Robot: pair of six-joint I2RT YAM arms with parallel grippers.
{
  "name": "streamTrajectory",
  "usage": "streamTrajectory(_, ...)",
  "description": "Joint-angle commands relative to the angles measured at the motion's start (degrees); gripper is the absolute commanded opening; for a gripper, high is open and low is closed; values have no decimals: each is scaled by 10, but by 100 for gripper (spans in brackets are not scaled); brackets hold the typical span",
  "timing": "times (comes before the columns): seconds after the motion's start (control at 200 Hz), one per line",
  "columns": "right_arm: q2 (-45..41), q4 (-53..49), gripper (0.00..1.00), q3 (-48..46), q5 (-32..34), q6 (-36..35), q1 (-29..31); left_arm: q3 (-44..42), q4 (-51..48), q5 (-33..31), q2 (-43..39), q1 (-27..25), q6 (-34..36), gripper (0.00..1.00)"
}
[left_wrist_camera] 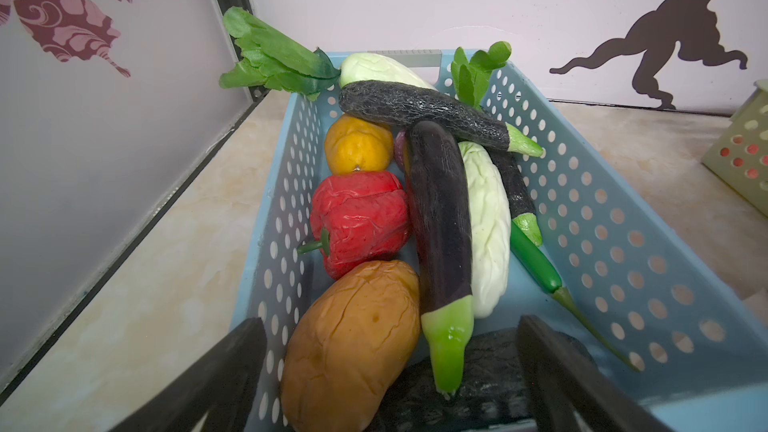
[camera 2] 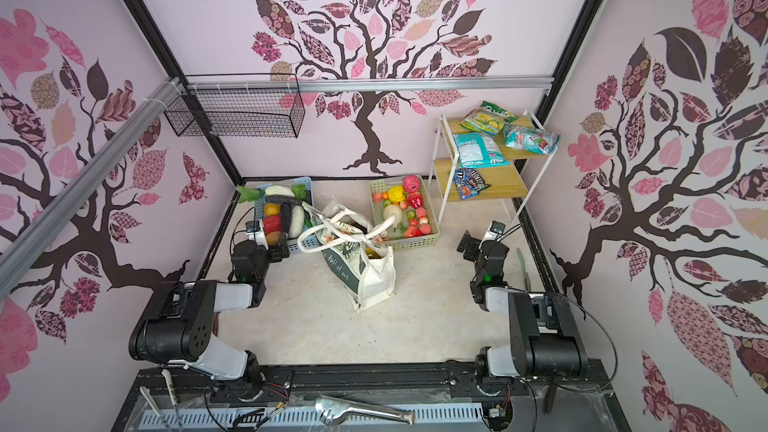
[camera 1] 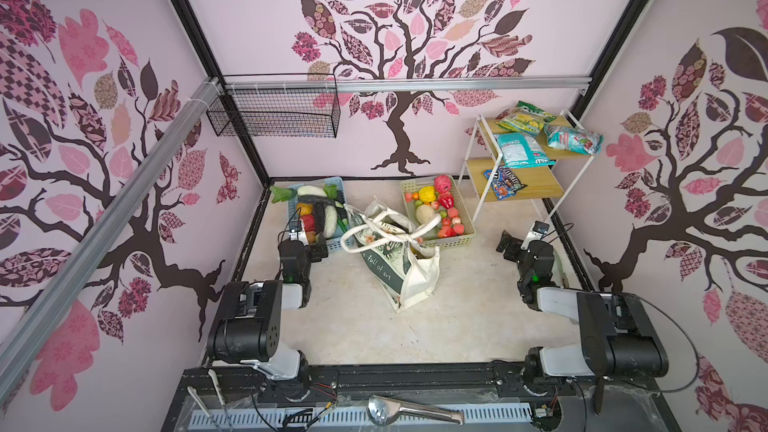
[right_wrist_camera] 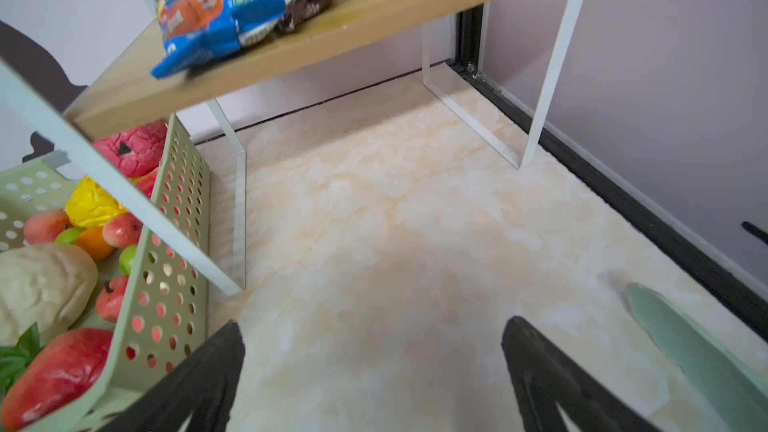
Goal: Place the food into the grocery bag and tie it
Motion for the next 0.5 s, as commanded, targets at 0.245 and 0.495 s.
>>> streamTrajectory(0.245, 88, 218, 100, -41, -4, -59, 37, -12, 13, 4, 5, -2, 7, 97)
streamTrajectory(0.495, 71, 149, 100, -21, 28, -55, 44, -10, 10, 5, 6, -1, 8, 97)
